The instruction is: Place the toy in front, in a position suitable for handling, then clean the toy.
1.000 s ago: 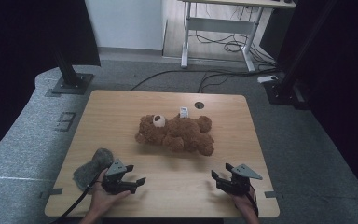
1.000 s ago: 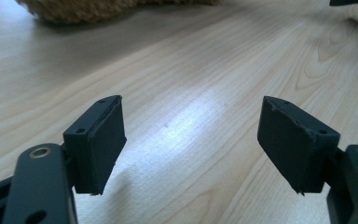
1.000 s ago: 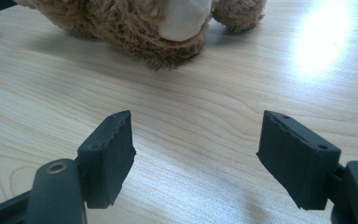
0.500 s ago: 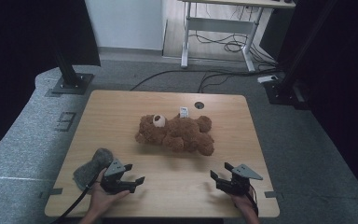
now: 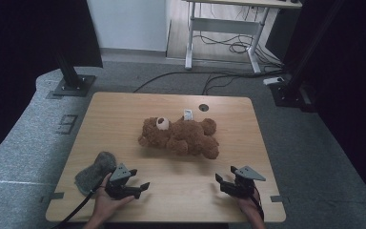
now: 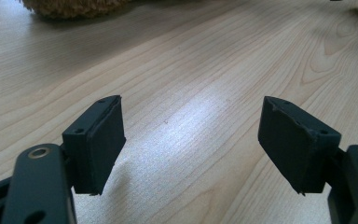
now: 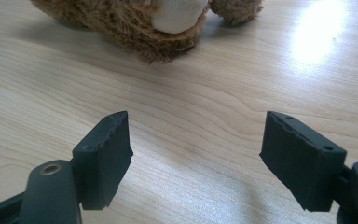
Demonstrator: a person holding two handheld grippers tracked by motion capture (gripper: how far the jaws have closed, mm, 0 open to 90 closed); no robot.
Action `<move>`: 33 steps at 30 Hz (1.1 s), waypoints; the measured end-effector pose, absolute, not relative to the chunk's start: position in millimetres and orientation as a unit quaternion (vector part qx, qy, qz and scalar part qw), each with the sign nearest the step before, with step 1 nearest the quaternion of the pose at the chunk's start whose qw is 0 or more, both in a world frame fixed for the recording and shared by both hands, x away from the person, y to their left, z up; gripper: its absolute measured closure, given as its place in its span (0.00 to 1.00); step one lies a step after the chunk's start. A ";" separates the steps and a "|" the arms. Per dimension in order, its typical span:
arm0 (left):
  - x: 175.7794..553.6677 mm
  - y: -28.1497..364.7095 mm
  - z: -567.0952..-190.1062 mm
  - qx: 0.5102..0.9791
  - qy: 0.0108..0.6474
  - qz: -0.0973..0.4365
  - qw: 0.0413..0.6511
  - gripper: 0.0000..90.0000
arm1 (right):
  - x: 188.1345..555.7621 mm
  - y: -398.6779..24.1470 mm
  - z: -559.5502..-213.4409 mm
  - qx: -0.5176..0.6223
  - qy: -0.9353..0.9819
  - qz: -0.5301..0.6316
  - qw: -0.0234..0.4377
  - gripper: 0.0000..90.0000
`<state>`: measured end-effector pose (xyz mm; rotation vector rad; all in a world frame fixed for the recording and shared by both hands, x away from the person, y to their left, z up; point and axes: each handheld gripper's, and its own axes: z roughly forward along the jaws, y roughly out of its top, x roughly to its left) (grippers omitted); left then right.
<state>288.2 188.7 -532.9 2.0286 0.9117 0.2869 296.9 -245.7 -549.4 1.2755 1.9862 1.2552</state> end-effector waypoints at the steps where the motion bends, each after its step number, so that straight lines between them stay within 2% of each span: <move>1: 288.2 188.7 -533.0 0.815 0.366 0.115 0.435 0.26 | 296.9 -245.7 -549.4 0.464 0.723 0.457 0.232 0.26; 33: 286.4 195.0 -527.1 0.804 0.380 0.133 0.439 0.27 | 297.4 -243.6 -549.3 0.462 0.723 0.456 0.234 0.27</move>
